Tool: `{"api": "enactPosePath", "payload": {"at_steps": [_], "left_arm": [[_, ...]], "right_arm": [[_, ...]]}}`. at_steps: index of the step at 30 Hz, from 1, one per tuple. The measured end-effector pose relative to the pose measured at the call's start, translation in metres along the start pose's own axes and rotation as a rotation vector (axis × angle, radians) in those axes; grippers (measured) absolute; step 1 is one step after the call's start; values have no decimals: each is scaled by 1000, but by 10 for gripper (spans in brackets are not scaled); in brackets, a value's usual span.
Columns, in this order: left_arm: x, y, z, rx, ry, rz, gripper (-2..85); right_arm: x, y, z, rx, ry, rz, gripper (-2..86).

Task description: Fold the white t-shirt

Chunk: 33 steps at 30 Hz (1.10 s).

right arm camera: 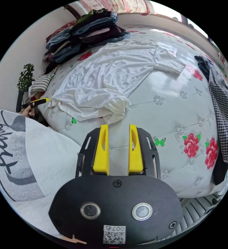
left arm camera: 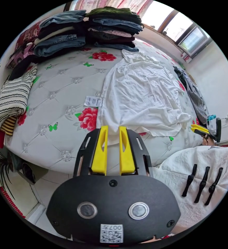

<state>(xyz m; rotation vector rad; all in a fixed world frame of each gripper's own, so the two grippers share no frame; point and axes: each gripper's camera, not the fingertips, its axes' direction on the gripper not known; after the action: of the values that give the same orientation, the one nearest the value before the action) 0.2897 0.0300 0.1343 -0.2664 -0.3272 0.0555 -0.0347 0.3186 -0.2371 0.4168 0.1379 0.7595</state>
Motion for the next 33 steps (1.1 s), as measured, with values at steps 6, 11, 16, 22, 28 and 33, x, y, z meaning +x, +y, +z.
{"api": "enactPosePath", "payload": {"at_steps": [6,11,16,22,28,33], "left_arm": [[14,-12,30,-94,-58,42,95],[42,-26,36,-137,-216,157,4],[30,-8,-3,-45,-31,160,-4],[4,14,-9,-18,86,43,32],[22,11,19,-99,182,92,98],[69,6,46,-219,-5,247,104]], "right_arm": [[-26,-27,35,-43,50,-50,39],[-24,-16,5,15,158,-27,2],[5,58,-85,204,129,24,-2],[35,121,-84,158,59,202,-2],[35,121,-48,124,3,200,-3],[35,117,-38,118,41,153,-3]]}}
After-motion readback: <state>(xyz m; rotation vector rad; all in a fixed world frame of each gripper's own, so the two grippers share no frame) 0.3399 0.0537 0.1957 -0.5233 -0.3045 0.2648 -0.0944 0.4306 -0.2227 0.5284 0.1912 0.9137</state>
